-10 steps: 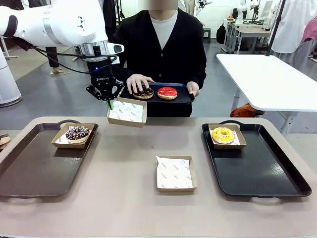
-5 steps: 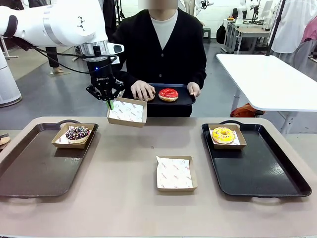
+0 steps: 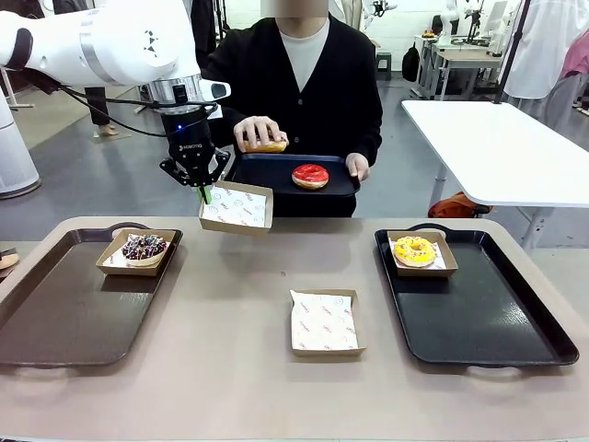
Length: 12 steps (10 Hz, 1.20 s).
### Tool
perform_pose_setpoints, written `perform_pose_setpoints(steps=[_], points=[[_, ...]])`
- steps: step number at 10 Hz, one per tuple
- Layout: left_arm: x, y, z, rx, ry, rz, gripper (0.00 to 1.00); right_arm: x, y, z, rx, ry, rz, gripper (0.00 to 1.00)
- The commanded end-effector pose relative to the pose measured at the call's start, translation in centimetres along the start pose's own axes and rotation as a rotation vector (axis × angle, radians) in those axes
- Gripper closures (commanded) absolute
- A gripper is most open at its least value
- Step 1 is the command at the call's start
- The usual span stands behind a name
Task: Individually package the donuts and arrange them on the tray.
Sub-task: Place the picked Paper togo box on the Handle tray while simultaneously picking up another Paper togo box from the table with the other hand.
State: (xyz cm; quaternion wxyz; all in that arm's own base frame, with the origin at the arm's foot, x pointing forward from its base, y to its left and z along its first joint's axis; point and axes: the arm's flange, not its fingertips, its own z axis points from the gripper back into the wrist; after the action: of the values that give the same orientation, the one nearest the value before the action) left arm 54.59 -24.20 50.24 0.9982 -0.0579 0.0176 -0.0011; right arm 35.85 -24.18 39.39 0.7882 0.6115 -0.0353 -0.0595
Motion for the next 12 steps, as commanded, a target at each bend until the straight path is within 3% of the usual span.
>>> perform_pose_setpoints(steps=[1, 12], points=[[-0.33, 0.2, 0.18, -0.001, -0.001, -0.003, 1.0, -0.2, -0.08, -0.02, -0.004, 0.014, -0.014, 0.0], [-0.33, 0.2, 0.18, -0.001, -0.001, -0.003, 1.0, -0.2, -0.08, -0.02, -0.004, 0.014, -0.014, 0.0]])
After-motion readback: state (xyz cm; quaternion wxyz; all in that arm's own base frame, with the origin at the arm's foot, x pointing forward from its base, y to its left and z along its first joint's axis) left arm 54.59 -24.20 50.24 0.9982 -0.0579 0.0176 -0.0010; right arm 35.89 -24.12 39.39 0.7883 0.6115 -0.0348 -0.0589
